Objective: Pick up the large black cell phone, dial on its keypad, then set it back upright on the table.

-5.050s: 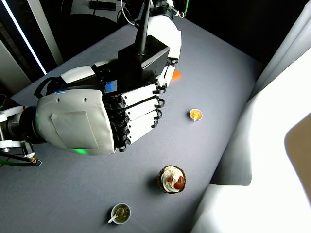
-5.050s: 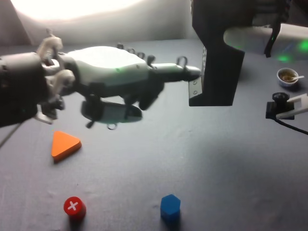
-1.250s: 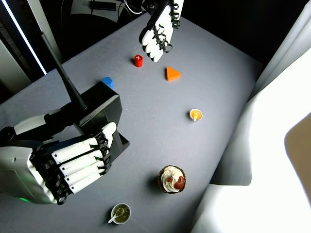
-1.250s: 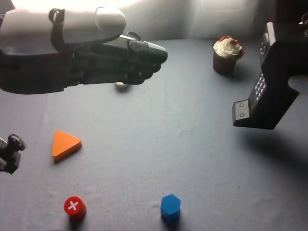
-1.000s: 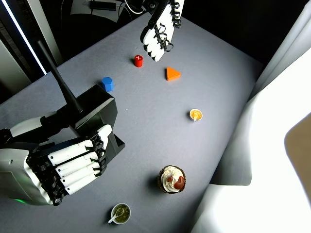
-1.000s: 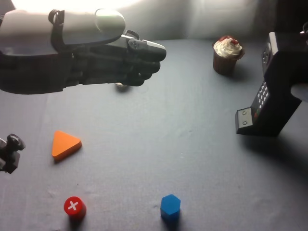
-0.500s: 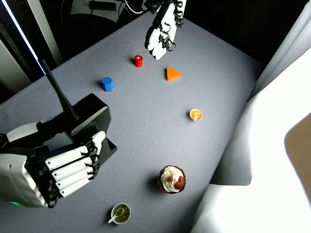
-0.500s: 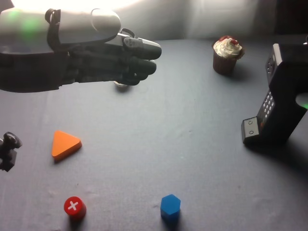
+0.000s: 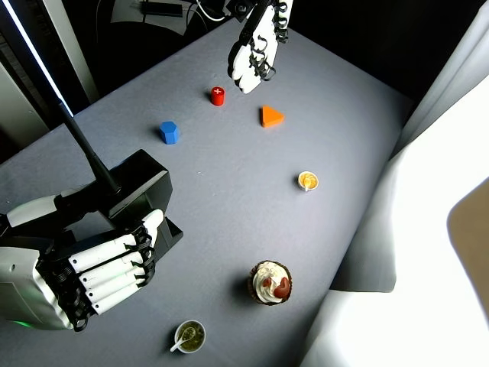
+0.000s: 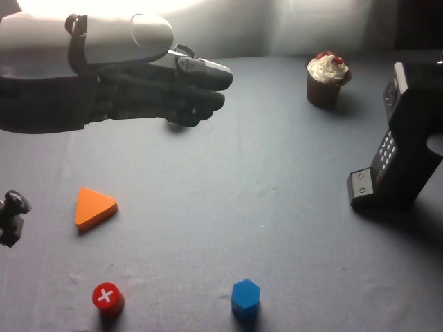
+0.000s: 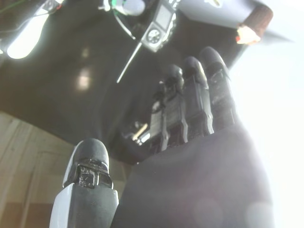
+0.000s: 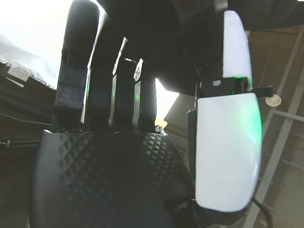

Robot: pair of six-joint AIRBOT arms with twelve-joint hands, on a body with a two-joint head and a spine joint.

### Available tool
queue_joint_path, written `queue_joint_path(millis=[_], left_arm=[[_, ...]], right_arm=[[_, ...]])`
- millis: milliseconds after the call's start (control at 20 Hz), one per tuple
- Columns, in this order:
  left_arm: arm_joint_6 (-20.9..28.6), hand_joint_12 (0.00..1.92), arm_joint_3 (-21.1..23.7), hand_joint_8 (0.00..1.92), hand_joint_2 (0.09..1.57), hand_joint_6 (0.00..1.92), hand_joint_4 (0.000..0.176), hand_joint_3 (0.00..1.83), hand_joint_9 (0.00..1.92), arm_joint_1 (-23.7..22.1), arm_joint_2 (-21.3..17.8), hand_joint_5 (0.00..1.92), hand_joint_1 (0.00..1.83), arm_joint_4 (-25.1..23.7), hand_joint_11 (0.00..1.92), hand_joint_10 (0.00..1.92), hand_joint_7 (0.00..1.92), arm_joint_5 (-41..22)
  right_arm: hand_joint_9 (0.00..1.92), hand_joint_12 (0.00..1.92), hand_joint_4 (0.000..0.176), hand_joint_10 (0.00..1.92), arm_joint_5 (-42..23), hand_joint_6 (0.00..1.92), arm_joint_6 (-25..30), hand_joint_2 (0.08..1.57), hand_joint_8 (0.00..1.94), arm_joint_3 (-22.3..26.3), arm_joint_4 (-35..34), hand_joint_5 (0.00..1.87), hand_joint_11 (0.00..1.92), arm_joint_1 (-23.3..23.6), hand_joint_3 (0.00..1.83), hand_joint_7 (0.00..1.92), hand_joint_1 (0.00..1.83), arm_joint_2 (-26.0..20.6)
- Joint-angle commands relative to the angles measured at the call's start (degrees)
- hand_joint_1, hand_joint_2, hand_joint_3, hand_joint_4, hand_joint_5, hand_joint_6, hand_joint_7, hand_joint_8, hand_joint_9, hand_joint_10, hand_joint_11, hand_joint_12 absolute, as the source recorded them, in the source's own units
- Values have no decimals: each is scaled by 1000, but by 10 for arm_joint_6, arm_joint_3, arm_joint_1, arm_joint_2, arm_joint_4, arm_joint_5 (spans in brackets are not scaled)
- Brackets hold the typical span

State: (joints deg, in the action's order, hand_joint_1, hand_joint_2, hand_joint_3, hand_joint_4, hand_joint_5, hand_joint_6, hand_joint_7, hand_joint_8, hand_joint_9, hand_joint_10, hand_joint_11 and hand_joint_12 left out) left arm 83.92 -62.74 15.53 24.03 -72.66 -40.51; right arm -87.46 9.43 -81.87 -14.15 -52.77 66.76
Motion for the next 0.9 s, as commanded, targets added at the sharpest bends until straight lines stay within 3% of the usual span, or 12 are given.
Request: queue_joint_path(millis=[0, 100, 150, 200, 250, 300, 350, 400, 450, 500, 550, 850], left_arm=[[5, 411, -1, 2, 1205, 2, 14, 1, 221, -9, -7, 241, 0, 41, 0, 2, 296, -28], [5, 409, -1, 3, 1205, 2, 13, 1, 222, -9, -7, 241, 0, 41, 0, 2, 297, -28], [5, 422, -1, 0, 1203, 1, 13, 0, 225, -9, -7, 234, 0, 41, 0, 2, 291, -28], [5, 422, -1, 0, 1203, 1, 13, 0, 225, -9, -7, 234, 0, 41, 0, 2, 291, -28], [5, 489, -1, 6, 1203, 2, 15, 0, 242, -9, -7, 244, 0, 41, 0, 5, 316, -28], [5, 460, -1, 2, 1204, 1, 15, 1, 236, -9, -7, 246, 0, 41, 0, 2, 310, -28], [6, 478, -1, 3, 1204, 5, 13, 0, 250, -9, -6, 261, 0, 42, 0, 5, 318, -27], [6, 483, -2, 6, 1204, 6, 13, 0, 258, -9, -6, 267, 0, 42, 0, 7, 326, -27], [6, 486, -2, 6, 1202, 5, 16, 0, 251, -9, -6, 266, 0, 42, 0, 4, 328, -27], [6, 499, -3, 6, 1206, 5, 14, 1, 258, -9, -6, 276, 0, 42, 0, 4, 337, -27], [6, 487, -4, 3, 1208, 3, 16, 1, 258, -9, -6, 274, 0, 42, 0, 3, 335, -27], [6, 454, -9, 3, 1211, 12, 17, 0, 246, -9, -4, 268, 0, 43, 0, 2, 324, -26]], right_arm=[[876, 1169, 0, 1332, -62, 885, 6, 1138, 1145, -5, -17, 959, 873, 0, 1, 862, 1369, -6], [878, 1161, 0, 1328, -62, 891, 6, 1137, 1139, -8, -16, 957, 873, 0, 1, 863, 1369, -6], [878, 1531, 0, 1203, -62, 919, 6, 1140, 1130, -8, -16, 860, 825, 0, 0, 856, 1461, -6], [878, 1531, 0, 1203, -62, 919, 6, 1140, 1130, -8, -16, 860, 825, 0, 0, 856, 1461, -6], [810, 1316, 0, 1374, -62, 1210, 6, 1199, 1267, -8, -16, 687, 681, 0, 2, 801, 1375, -6], [788, 1122, 0, 1418, -62, 1229, 6, 1204, 1264, -8, -15, 692, 676, 0, 0, 817, 1350, -6], [762, 1105, 0, 892, -62, 1236, 6, 1204, 1252, -8, -14, 726, 639, 0, 0, 879, 1224, -6], [794, 1113, 0, 601, -62, 1275, 6, 1208, 1248, -8, -14, 725, 599, 0, 2, 875, 1186, -6], [771, 1116, 0, 438, -62, 572, 6, 1185, 569, -9, -14, 681, 517, 0, 0, 751, 1128, -6], [786, 1096, 0, 310, -62, 229, 6, 1178, 212, -10, -14, 732, 492, 0, 0, 779, 1109, -6], [760, 1096, 0, 189, -62, 81, 6, 1150, 57, -11, -14, 751, 443, 0, 0, 753, 1097, -6], [473, 1009, 0, 0, -62, 0, 6, 1053, 0, -13, -13, 564, 96, 0, 0, 501, 965, -6]])
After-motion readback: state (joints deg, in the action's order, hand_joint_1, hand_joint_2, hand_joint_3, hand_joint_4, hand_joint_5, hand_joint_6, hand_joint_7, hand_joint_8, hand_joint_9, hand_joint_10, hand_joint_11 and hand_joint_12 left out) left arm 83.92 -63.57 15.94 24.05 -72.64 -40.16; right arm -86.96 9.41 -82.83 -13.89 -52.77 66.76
